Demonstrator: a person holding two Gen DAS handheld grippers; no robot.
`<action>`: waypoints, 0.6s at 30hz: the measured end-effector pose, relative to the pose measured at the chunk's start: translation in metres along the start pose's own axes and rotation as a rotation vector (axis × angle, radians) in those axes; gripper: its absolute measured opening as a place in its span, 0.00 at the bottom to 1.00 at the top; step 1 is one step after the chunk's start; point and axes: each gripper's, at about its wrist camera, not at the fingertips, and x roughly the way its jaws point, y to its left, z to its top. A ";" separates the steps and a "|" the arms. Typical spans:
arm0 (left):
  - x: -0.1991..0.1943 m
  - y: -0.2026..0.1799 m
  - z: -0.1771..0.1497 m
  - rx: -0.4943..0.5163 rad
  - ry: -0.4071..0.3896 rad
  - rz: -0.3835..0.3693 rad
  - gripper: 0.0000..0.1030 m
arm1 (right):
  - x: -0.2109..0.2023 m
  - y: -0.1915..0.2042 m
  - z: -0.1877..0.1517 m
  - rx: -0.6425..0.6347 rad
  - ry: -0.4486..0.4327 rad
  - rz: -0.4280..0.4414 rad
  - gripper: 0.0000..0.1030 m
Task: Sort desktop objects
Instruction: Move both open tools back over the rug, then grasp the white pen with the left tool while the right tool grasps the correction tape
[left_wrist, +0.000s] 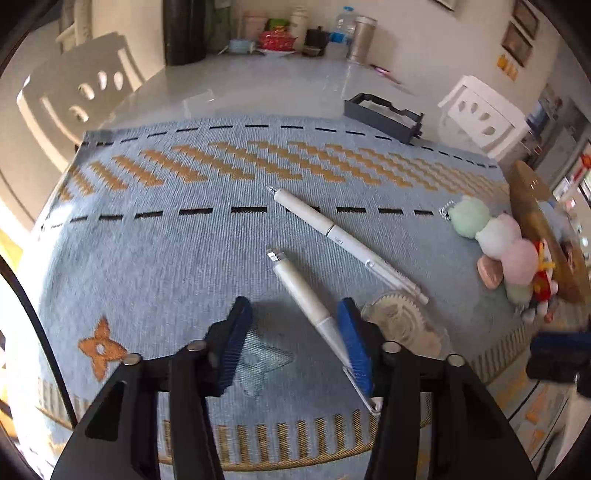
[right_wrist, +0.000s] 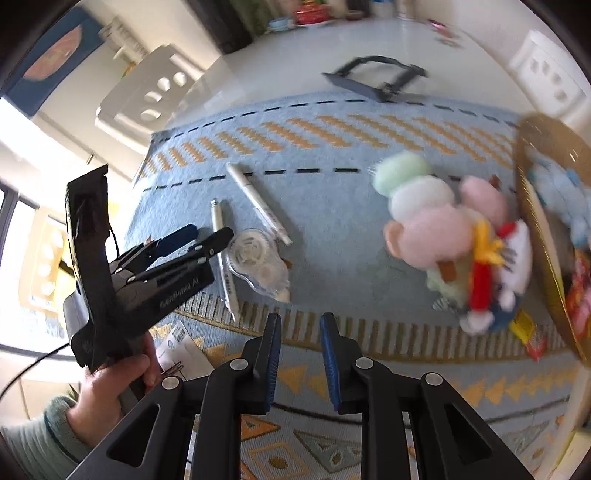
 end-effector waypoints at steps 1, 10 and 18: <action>-0.002 0.004 -0.001 0.029 0.000 -0.017 0.27 | 0.004 0.006 0.003 -0.040 -0.001 -0.006 0.30; -0.006 0.034 -0.001 0.055 0.033 -0.148 0.18 | 0.060 0.045 0.022 -0.328 0.050 -0.061 0.43; -0.008 0.034 -0.004 0.031 0.025 -0.140 0.18 | 0.089 0.062 0.029 -0.456 0.058 -0.119 0.47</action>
